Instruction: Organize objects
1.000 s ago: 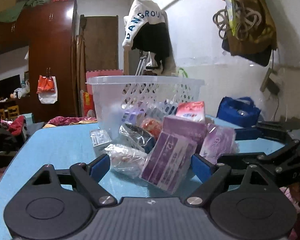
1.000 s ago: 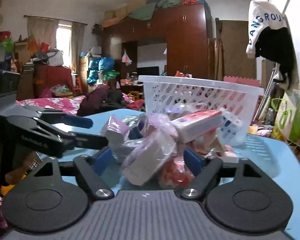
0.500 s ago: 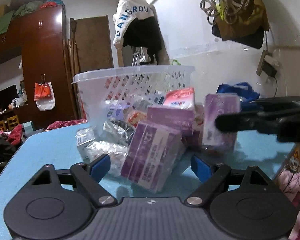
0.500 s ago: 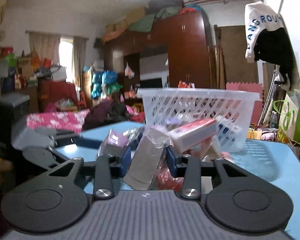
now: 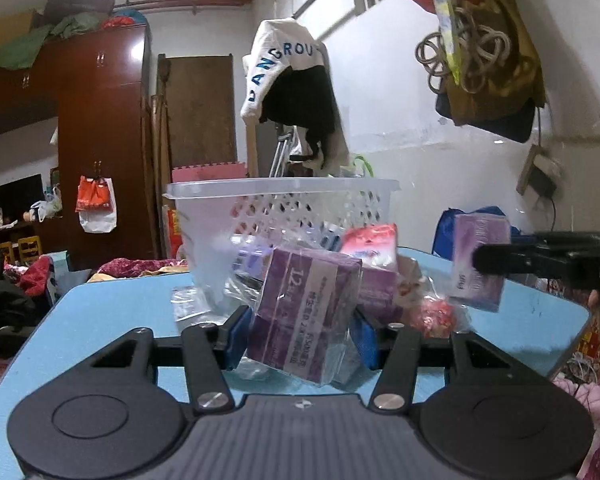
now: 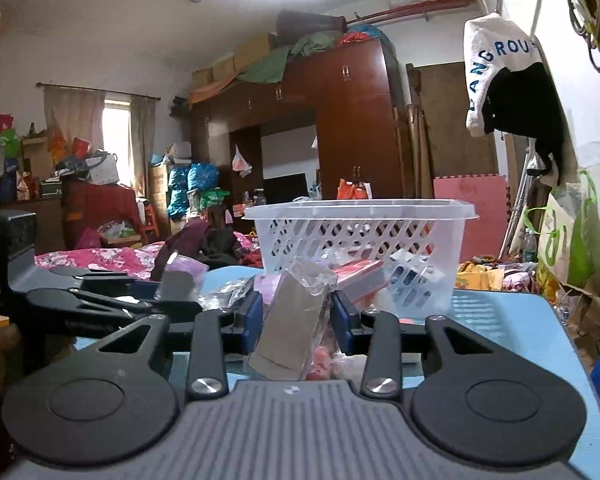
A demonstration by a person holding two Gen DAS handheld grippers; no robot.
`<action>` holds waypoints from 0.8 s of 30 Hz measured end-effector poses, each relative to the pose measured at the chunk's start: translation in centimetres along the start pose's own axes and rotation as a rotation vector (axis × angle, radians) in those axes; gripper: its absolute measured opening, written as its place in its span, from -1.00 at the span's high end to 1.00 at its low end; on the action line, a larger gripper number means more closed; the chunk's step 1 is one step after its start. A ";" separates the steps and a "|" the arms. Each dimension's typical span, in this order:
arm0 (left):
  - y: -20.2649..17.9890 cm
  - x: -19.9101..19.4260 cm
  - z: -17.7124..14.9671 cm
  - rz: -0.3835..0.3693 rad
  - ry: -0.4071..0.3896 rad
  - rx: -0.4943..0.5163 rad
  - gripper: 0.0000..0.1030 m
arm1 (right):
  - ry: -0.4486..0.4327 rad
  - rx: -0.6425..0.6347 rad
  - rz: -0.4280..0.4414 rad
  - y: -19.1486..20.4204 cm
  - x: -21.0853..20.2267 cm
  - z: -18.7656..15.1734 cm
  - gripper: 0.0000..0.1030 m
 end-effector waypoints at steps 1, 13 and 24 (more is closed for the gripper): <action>0.3 0.0 -0.1 0.003 0.001 -0.007 -0.11 | -0.003 0.002 -0.004 -0.1 -0.1 0.0 0.21; 0.9 -0.1 0.1 0.003 0.003 -0.021 -0.11 | -0.029 0.017 -0.045 -1.1 -0.5 0.3 0.22; 1.9 -0.3 0.1 0.000 -0.003 -0.056 -0.11 | -0.061 0.045 -0.072 -2.0 -1.1 1.0 0.22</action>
Point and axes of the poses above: each gripper's, at about its wrist camera, not at the fingertips, and x roughly the way its jaws point, y to its left, z to its top, the point moved 1 cm from there along x, roughly the way its jaws point, and after that the axes turned 15 degrees about x, right-handed, at the moved point
